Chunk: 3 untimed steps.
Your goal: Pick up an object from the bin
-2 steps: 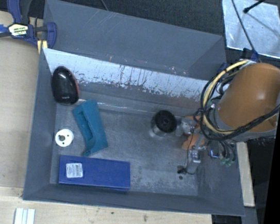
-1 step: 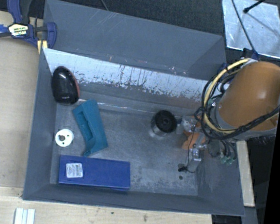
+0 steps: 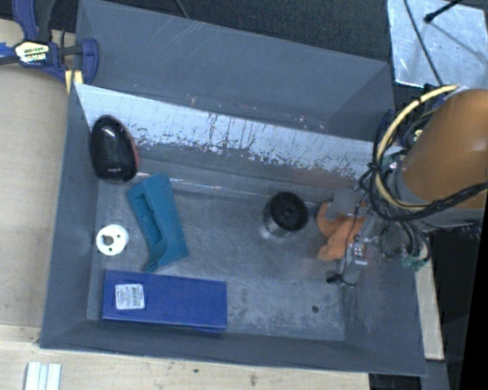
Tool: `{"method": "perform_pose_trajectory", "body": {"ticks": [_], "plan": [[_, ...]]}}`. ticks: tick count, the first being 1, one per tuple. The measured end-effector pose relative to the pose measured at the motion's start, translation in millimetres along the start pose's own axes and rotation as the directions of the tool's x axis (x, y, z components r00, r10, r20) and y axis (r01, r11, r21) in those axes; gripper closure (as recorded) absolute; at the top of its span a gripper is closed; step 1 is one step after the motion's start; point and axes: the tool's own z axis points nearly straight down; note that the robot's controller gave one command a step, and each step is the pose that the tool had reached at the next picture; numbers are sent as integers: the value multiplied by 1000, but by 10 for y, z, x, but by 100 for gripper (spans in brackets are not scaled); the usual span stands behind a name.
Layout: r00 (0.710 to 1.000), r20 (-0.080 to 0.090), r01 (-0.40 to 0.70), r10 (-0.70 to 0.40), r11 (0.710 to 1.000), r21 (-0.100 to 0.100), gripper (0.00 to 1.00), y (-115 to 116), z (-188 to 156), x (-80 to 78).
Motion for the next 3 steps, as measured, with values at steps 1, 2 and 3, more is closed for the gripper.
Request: {"method": "perform_pose_trajectory", "body": {"ticks": [1,2,3], "plan": [[987,5,-161,161,987,2,0,-176,-105,-70],[990,3,-143,143,990,2,0,-342,-151,-187],[993,4,-119,119,993,2,0,-379,102,-184]]}}
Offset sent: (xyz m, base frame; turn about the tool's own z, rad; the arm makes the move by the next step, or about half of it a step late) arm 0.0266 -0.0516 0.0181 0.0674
